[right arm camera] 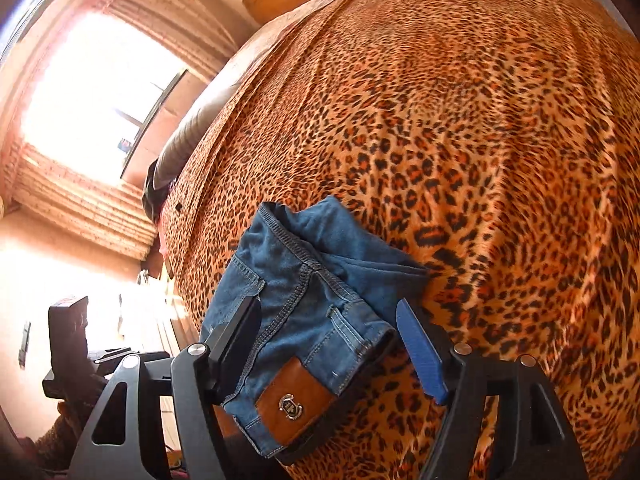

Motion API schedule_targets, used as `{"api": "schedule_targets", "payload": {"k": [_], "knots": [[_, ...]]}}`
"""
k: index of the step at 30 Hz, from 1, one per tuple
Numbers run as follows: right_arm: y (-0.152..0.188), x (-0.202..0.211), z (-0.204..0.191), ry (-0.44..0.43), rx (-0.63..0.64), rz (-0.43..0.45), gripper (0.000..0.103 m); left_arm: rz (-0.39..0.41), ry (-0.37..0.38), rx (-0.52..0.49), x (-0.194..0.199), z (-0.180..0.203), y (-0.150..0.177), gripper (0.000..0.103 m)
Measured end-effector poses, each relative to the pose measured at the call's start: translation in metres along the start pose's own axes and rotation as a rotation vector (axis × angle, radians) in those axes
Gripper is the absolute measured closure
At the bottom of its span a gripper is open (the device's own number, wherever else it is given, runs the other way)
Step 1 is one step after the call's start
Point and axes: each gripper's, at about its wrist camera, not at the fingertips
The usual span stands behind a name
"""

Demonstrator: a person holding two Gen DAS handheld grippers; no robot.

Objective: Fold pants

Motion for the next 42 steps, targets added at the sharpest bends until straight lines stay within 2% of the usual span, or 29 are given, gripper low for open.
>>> {"api": "schedule_targets", "payload": {"k": [2, 6, 12, 19, 21, 23, 26, 29, 32, 36, 42], "knots": [[0.017, -0.004, 0.017, -0.002, -0.098, -0.015, 0.030, -0.006, 0.009, 0.022, -0.007, -0.010, -0.024, 0.028], [0.052, -0.022, 0.028, -0.008, -0.257, -0.053, 0.030, -0.073, 0.091, 0.064, -0.035, -0.021, -0.057, 0.028], [0.077, -0.045, -0.002, 0.023, -0.355, -0.060, 0.030, -0.161, 0.074, -0.036, -0.052, -0.021, -0.081, 0.028], [0.097, -0.067, -0.020, 0.074, -0.545, -0.008, 0.030, -0.260, 0.162, -0.041, -0.057, -0.060, -0.112, 0.028], [0.100, -0.072, -0.029, 0.097, -0.579, 0.011, 0.030, -0.307, 0.204, -0.047, -0.063, -0.063, -0.117, 0.028], [0.103, -0.073, -0.038, 0.127, -0.608, 0.034, 0.030, -0.341, 0.210, -0.085, -0.070, -0.060, -0.119, 0.028], [0.107, -0.077, -0.059, 0.165, -0.654, 0.050, 0.030, -0.329, 0.141, -0.190, -0.072, -0.044, -0.116, 0.028], [0.116, -0.074, -0.074, 0.219, -0.660, 0.054, 0.030, -0.227, 0.026, -0.315, -0.065, -0.027, -0.112, 0.028], [0.122, -0.069, -0.080, 0.249, -0.664, 0.049, 0.030, -0.162, -0.039, -0.403, -0.064, -0.015, -0.106, 0.028], [0.130, -0.059, -0.081, 0.265, -0.675, 0.052, 0.030, -0.171, -0.061, -0.447, -0.072, -0.005, -0.099, 0.028], [0.123, -0.058, -0.079, 0.265, -0.655, 0.047, 0.030, -0.185, -0.079, -0.443, -0.079, -0.002, -0.094, 0.028]]}}
Point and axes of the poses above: each gripper's, at about its wrist camera, not at the fingertips, and x roughly against the way its jaws point, z to its right, y to its underside, and after that the axes turned 14 degrees about y, right-handed
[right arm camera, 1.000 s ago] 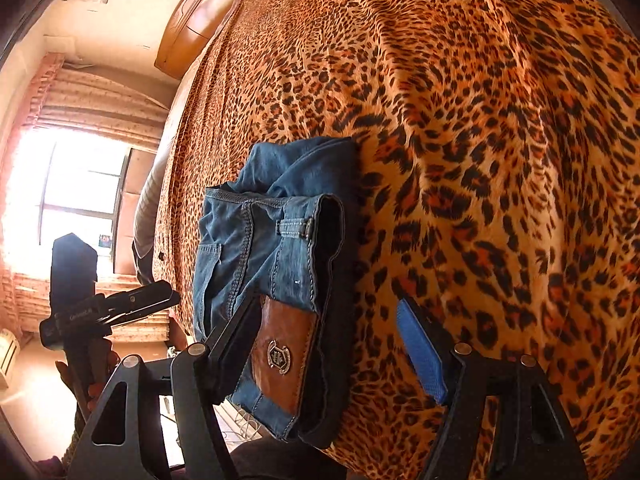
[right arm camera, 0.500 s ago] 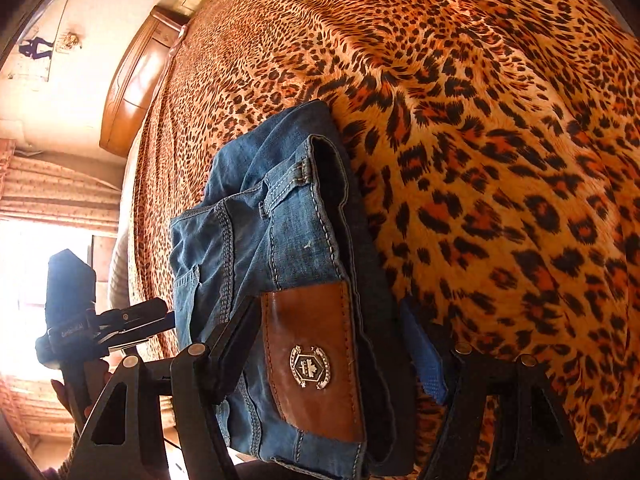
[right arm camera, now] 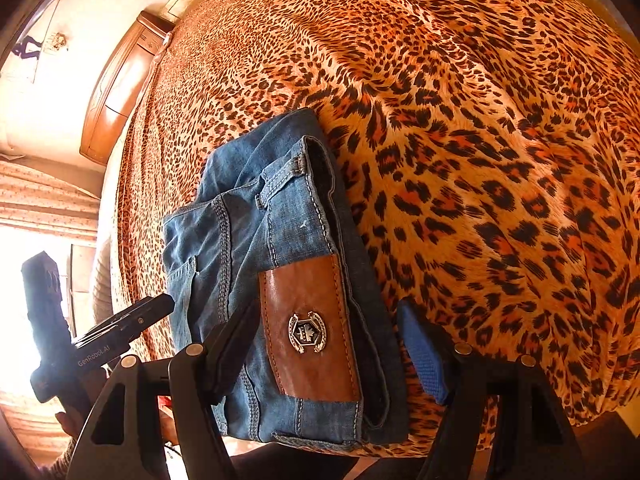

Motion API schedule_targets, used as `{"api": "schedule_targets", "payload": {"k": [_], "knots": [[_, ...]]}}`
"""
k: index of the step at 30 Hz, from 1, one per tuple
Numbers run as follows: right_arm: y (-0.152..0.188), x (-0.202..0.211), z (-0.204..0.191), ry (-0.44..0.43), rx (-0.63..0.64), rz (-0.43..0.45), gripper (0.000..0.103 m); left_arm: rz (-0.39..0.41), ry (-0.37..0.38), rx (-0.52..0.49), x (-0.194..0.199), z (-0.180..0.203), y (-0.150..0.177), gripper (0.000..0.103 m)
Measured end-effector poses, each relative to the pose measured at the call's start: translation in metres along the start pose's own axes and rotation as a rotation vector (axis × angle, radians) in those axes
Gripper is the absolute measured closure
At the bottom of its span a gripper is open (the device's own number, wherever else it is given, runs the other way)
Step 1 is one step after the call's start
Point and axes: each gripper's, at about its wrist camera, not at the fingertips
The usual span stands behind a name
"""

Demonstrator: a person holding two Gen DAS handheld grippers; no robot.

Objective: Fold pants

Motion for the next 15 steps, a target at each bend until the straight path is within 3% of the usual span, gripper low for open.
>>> {"api": "schedule_targets", "payload": {"k": [4, 10, 15], "knots": [[-0.010, -0.009, 0.002, 0.007, 0.003, -0.006, 0.030, -0.008, -0.015, 0.018, -0.003, -0.002, 0.001, 0.028], [-0.012, -0.030, -0.010, -0.040, 0.031, -0.021, 0.028, -0.148, 0.213, 0.234, -0.032, -0.025, 0.004, 0.028], [-0.013, -0.027, -0.017, -0.032, 0.071, -0.014, 0.028, -0.137, 0.214, 0.239, -0.034, -0.019, 0.002, 0.028]]}}
Point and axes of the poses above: each gripper's, at about its wrist camera, not at the fingertips, and x roughly against the way its jaws point, z to its right, y to its underside, and after that the axes turned 14 degrees about y, right-handed
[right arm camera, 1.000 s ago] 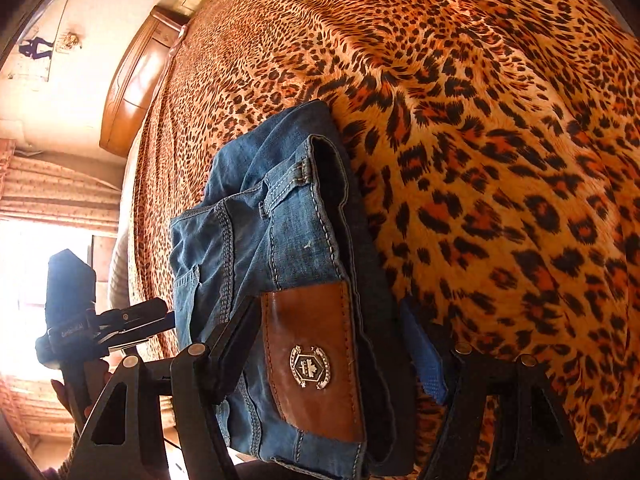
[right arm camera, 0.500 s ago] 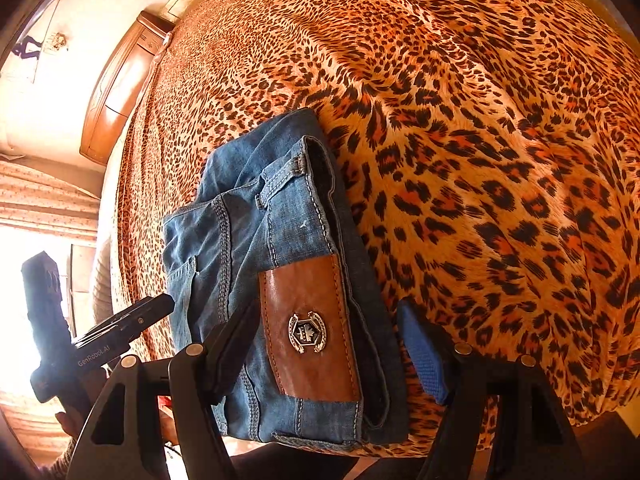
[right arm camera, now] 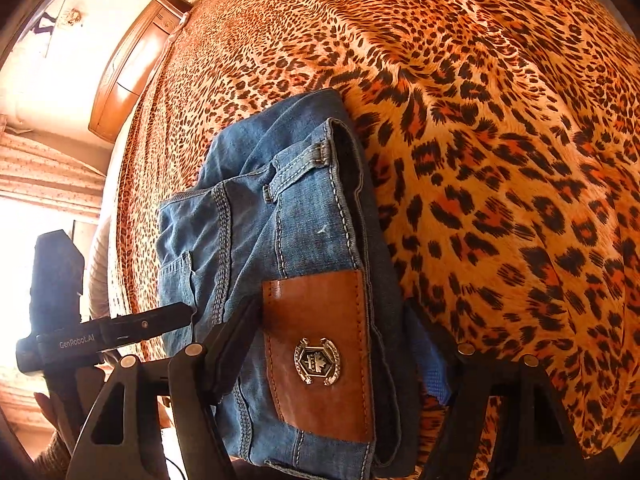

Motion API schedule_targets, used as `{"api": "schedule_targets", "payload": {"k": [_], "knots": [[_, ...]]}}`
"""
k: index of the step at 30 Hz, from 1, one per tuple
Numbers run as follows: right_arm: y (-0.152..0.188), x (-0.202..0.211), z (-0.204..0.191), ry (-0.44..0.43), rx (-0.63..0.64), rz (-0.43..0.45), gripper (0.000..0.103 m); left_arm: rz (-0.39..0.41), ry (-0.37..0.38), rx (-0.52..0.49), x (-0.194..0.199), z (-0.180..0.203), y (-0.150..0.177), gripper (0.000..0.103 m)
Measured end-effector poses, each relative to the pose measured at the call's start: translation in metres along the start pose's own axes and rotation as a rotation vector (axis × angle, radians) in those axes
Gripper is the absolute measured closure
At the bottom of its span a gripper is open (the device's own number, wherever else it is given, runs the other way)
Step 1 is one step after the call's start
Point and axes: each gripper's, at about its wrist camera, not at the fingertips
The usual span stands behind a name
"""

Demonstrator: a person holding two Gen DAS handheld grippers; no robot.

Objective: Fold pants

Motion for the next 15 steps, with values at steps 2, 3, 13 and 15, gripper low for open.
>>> {"api": "schedule_targets", "payload": {"k": [2, 3, 13, 15], "knots": [[0.000, -0.001, -0.002, -0.002, 0.021, 0.000, 0.028, -0.010, 0.031, 0.017, -0.006, 0.001, -0.005, 0.025], [0.000, -0.004, -0.004, 0.008, 0.041, -0.003, 0.028, -0.013, 0.046, 0.038, -0.010, -0.001, -0.008, 0.024], [0.003, 0.000, -0.032, 0.078, 0.197, 0.031, 0.052, -0.035, 0.210, 0.116, 0.004, -0.001, -0.019, 0.049], [0.000, 0.009, -0.041, 0.066, 0.188, 0.043, 0.052, -0.040, 0.208, 0.102, 0.009, 0.003, -0.019, 0.049]]}}
Point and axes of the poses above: each gripper's, at about its wrist camera, not at the fingertips, and x roughly against the way its jaws point, z to its right, y to its underside, and after that the axes turned 14 degrees about y, right-handed
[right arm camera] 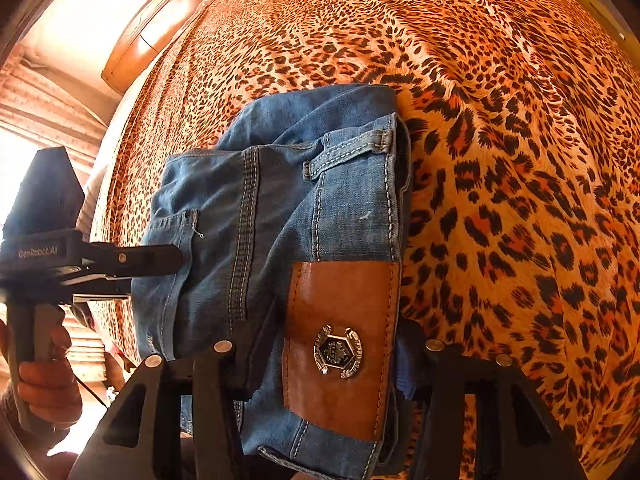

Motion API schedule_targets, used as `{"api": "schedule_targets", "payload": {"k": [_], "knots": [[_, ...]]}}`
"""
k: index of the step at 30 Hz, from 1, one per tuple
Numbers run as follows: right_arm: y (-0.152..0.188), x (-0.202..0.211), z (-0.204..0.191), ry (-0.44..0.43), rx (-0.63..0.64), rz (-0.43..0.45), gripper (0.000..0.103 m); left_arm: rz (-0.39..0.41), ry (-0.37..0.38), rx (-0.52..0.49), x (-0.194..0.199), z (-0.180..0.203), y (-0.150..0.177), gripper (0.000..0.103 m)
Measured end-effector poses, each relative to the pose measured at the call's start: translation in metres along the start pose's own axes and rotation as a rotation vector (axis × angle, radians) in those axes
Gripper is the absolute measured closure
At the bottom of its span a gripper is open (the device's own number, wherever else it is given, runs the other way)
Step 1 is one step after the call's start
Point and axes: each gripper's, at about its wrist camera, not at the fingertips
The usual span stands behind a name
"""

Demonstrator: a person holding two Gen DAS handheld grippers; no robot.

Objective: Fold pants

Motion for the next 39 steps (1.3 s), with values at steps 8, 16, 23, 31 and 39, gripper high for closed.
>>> {"api": "schedule_targets", "payload": {"k": [8, 16, 23, 31, 39], "knots": [[-0.037, 0.014, -0.044, -0.049, 0.060, 0.046, 0.052, 0.069, -0.009, -0.091, 0.039, 0.021, -0.020, 0.049], [-0.107, 0.046, -0.110, -0.066, 0.136, 0.241, 0.049, 0.287, -0.079, -0.185, 0.117, 0.031, -0.079, 0.043], [-0.129, 0.010, -0.095, 0.168, 0.020, 0.111, 0.029, 0.363, -0.268, -0.077, 0.144, -0.027, -0.095, 0.043], [-0.104, 0.049, -0.126, 0.320, 0.043, 0.231, 0.015, 0.522, -0.571, -0.203, 0.128, -0.010, -0.053, 0.041], [-0.056, 0.106, -0.140, 0.434, 0.021, 0.492, 0.001, 0.579, -0.567, -0.324, 0.116, 0.017, -0.014, 0.021]]}}
Point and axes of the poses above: each gripper's, at about its wrist camera, not at the fingertips, and x roughly against the way its jaws point, z to its right, y to its underside, and after that the axes turned 14 degrees about y, right-handed
